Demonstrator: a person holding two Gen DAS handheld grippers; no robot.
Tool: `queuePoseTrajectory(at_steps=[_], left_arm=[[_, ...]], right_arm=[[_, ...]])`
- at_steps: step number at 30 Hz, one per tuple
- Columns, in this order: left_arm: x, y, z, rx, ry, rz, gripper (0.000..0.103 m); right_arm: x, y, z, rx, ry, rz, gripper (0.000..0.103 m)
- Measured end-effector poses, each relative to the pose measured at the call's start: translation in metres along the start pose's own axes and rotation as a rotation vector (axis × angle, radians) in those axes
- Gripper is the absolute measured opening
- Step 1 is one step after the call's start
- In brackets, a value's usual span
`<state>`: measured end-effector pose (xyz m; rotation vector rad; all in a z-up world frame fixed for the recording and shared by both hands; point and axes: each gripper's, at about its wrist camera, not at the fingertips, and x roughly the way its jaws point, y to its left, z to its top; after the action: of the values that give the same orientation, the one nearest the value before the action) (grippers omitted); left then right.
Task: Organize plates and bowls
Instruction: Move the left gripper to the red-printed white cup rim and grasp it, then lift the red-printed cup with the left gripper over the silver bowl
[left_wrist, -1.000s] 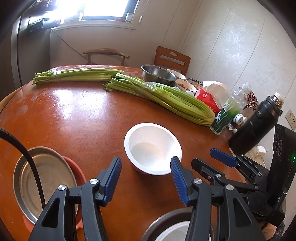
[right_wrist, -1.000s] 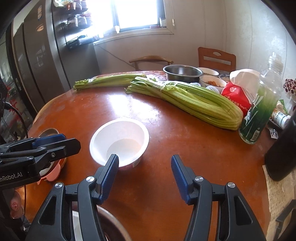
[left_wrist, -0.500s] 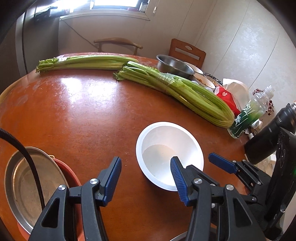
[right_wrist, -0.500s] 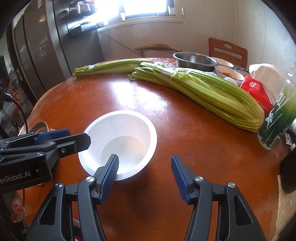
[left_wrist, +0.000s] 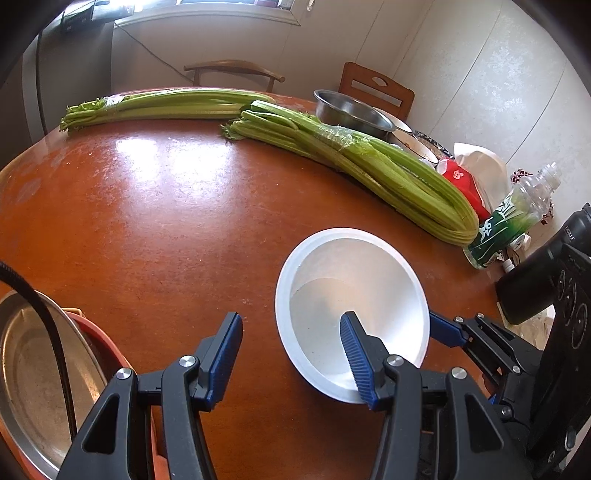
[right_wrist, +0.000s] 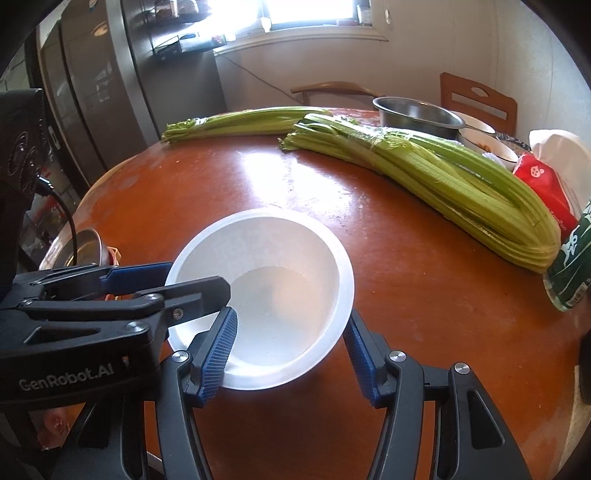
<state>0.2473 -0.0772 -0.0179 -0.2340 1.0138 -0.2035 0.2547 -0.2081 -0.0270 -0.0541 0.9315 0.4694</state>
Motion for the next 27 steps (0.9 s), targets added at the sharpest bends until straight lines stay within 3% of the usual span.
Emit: queuePoseTrajectory(at_steps=[8, 27], left_arm=[[-0.002, -0.006, -0.003, 0.014, 0.003, -0.07, 0.055], [-0.045, -0.024, -0.021, 0.034, -0.058, -0.122, 0.055]], right_arm=[[-0.009, 0.008, -0.002, -0.022, -0.013, 0.03, 0.061], [-0.05, 0.023, -0.021, -0.036, -0.033, -0.026, 0.062]])
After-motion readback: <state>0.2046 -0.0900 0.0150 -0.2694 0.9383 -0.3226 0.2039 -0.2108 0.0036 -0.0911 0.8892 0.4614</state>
